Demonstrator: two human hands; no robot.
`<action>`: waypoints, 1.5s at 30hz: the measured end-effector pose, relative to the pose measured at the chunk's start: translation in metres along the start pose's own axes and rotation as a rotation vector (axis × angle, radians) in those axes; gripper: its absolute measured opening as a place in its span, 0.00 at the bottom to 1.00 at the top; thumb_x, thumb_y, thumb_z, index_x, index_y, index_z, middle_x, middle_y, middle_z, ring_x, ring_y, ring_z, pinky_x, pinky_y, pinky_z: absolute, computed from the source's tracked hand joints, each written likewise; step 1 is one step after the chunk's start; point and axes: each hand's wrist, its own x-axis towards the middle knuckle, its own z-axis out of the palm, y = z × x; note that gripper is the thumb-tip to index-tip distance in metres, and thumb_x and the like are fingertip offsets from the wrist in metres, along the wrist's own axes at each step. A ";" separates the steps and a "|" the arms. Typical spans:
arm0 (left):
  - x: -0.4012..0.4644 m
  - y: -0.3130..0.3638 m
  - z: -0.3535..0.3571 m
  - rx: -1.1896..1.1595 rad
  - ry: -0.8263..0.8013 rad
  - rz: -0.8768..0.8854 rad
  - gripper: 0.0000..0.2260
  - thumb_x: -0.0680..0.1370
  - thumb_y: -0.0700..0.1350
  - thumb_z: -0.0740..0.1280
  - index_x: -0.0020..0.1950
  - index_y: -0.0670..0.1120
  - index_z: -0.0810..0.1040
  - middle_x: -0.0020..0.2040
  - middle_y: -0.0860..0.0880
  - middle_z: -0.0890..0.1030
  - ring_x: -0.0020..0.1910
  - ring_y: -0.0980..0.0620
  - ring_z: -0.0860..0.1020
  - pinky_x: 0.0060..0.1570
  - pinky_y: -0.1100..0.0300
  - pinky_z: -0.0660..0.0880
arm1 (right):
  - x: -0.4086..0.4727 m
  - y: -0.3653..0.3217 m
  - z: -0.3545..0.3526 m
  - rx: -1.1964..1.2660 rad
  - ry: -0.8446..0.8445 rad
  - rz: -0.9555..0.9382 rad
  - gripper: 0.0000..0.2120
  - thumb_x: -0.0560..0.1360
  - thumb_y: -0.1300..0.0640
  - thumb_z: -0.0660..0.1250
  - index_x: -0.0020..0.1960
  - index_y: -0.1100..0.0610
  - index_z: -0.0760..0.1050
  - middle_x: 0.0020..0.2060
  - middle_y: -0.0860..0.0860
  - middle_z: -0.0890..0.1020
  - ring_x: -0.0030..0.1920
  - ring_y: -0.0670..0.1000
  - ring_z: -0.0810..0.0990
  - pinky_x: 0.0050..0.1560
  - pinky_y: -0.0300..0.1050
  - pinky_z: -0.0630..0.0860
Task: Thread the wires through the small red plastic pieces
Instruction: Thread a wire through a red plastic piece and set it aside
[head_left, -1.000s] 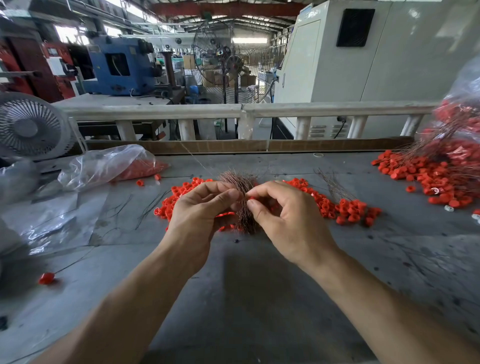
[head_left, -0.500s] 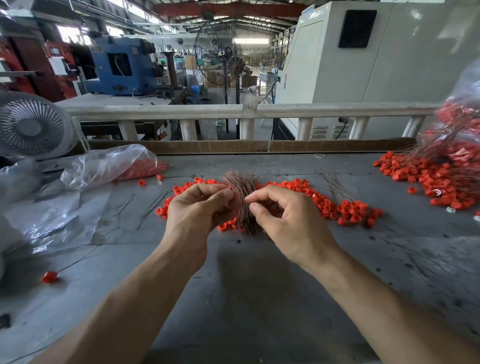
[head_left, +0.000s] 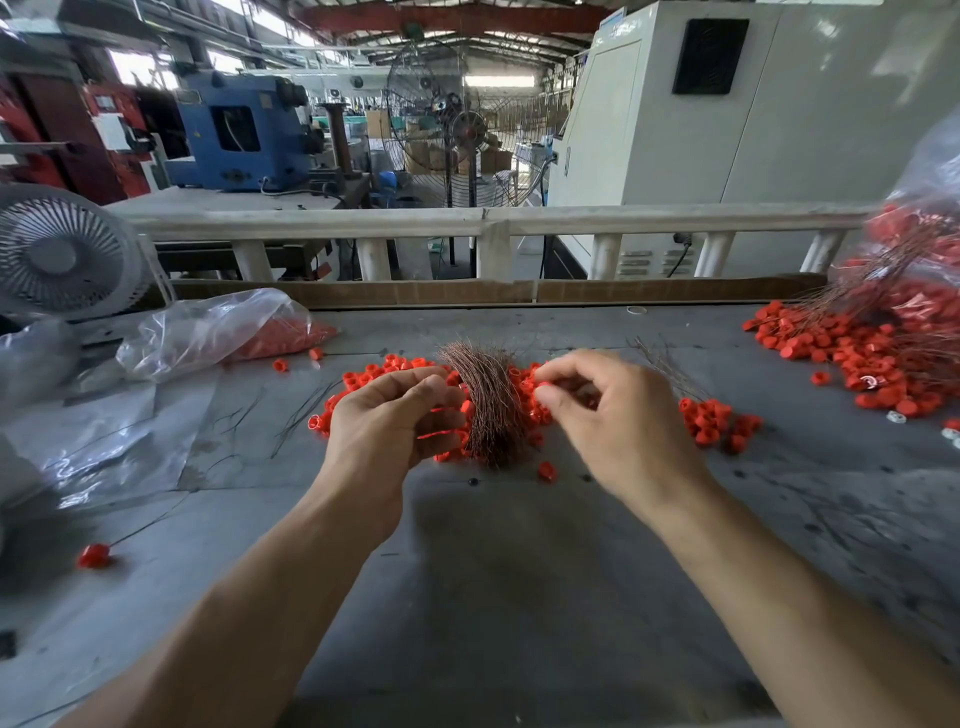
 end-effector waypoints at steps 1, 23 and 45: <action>0.000 0.000 -0.001 0.020 0.002 0.007 0.05 0.80 0.37 0.68 0.54 0.39 0.83 0.43 0.42 0.86 0.37 0.48 0.83 0.37 0.59 0.81 | 0.003 0.004 -0.006 -0.047 0.050 0.032 0.04 0.75 0.57 0.75 0.50 0.51 0.85 0.42 0.43 0.84 0.42 0.42 0.81 0.46 0.38 0.78; -0.005 0.000 0.004 0.220 0.017 0.069 0.04 0.80 0.35 0.68 0.50 0.39 0.83 0.37 0.45 0.85 0.32 0.50 0.81 0.34 0.58 0.80 | 0.022 0.060 -0.069 -0.604 0.042 0.517 0.08 0.75 0.59 0.68 0.47 0.47 0.84 0.53 0.54 0.85 0.59 0.62 0.79 0.61 0.54 0.75; -0.009 0.001 0.008 0.248 0.006 0.067 0.06 0.81 0.34 0.67 0.49 0.39 0.83 0.37 0.45 0.85 0.33 0.50 0.80 0.33 0.59 0.80 | 0.026 0.079 -0.046 -0.602 -0.110 0.494 0.10 0.77 0.53 0.63 0.42 0.50 0.82 0.47 0.51 0.85 0.51 0.59 0.81 0.54 0.50 0.78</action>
